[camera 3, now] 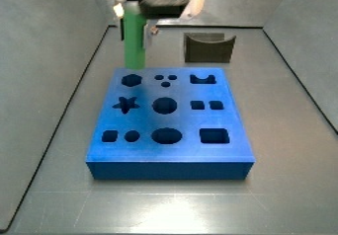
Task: Pick up the hexagon object. Move up. Move to above the board. Insert the hexagon object.
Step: Insert the hexagon object.
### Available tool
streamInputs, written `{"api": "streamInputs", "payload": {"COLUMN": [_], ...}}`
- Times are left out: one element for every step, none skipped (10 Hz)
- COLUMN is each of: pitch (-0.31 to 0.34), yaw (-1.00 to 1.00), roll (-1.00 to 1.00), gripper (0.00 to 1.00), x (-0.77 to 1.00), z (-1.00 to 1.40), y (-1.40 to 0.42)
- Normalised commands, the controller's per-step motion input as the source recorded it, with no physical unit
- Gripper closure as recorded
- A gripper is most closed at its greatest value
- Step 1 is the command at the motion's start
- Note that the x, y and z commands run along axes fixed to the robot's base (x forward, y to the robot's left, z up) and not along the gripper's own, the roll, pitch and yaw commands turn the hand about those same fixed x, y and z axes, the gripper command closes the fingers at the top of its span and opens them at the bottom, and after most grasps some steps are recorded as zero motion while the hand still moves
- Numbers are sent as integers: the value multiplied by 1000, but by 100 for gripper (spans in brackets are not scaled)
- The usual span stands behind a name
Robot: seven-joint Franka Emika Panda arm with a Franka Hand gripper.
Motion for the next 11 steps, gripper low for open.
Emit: {"api": "streamInputs", "payload": {"pitch": [0,0,-166,-220,0,-37,-69,-71,-109,0,-149], "yaw": [0,-129,-526,-114,0,-43,-71,-129,-97,0,-83], "roll": [31,80,0,-14,0,54,34,0,0,0,0], "gripper": [100,100,100,100,100,100,100,100,100,100,100], "x": [0,-14,-91,-80,0,-11,-71,-180,-163,0,-11], "z": [-57,-471,-780,-306,-29,-460,-629,-449,-289,-57,-491], "y": [0,-120,-260,-26,0,-146,-177,-231,-183,0,-66]}}
